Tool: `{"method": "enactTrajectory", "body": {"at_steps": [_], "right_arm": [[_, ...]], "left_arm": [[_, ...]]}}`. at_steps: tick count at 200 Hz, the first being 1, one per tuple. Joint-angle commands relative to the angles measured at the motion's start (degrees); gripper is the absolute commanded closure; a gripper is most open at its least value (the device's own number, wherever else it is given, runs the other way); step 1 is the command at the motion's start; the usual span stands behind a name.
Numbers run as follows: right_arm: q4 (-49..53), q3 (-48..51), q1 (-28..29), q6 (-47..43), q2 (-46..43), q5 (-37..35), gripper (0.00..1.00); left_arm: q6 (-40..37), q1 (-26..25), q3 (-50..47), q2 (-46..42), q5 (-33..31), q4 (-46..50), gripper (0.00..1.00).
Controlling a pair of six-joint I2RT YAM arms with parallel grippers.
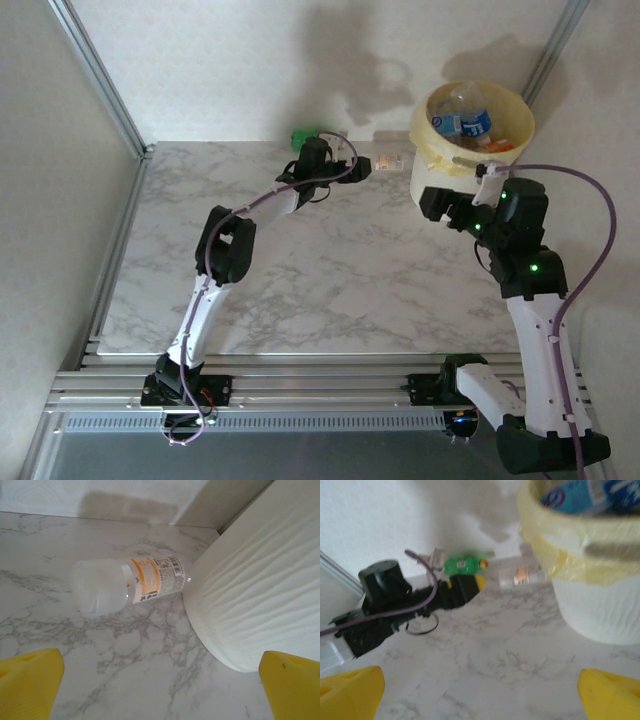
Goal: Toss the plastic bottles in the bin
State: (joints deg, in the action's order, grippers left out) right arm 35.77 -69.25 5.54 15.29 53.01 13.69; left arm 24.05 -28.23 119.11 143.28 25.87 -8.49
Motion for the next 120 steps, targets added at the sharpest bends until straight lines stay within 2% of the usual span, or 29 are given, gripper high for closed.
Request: {"method": "enactTrajectory", "body": {"at_steps": [1,35,68,88,120], "right_arm": [[-2.52,4.13,2.23,4.13,1.08,2.94,0.01],[-8.62,7.81,6.25,7.36,7.78,-0.19,0.02],[-14.18,6.41,7.44,10.64,17.6,-6.5,0.03],[-16.01,3.3,8.42,11.38,24.27,-10.83,0.04],[-16.14,-4.94,10.48,12.64,35.41,-13.69,0.07]], "left_arm": [[4.19,1.18,5.57,4.46,2.68,-4.74,0.01],[7.4,1.36,4.56,6.25,4.97,-10.76,0.0],[6.93,1.81,3.31,5.24,5.55,-9.84,0.02],[7.32,2.34,-8.22,-1.1,6.63,-18.09,0.03],[7.37,4.16,-30.21,-15.48,4.45,-29.88,0.01]]}}
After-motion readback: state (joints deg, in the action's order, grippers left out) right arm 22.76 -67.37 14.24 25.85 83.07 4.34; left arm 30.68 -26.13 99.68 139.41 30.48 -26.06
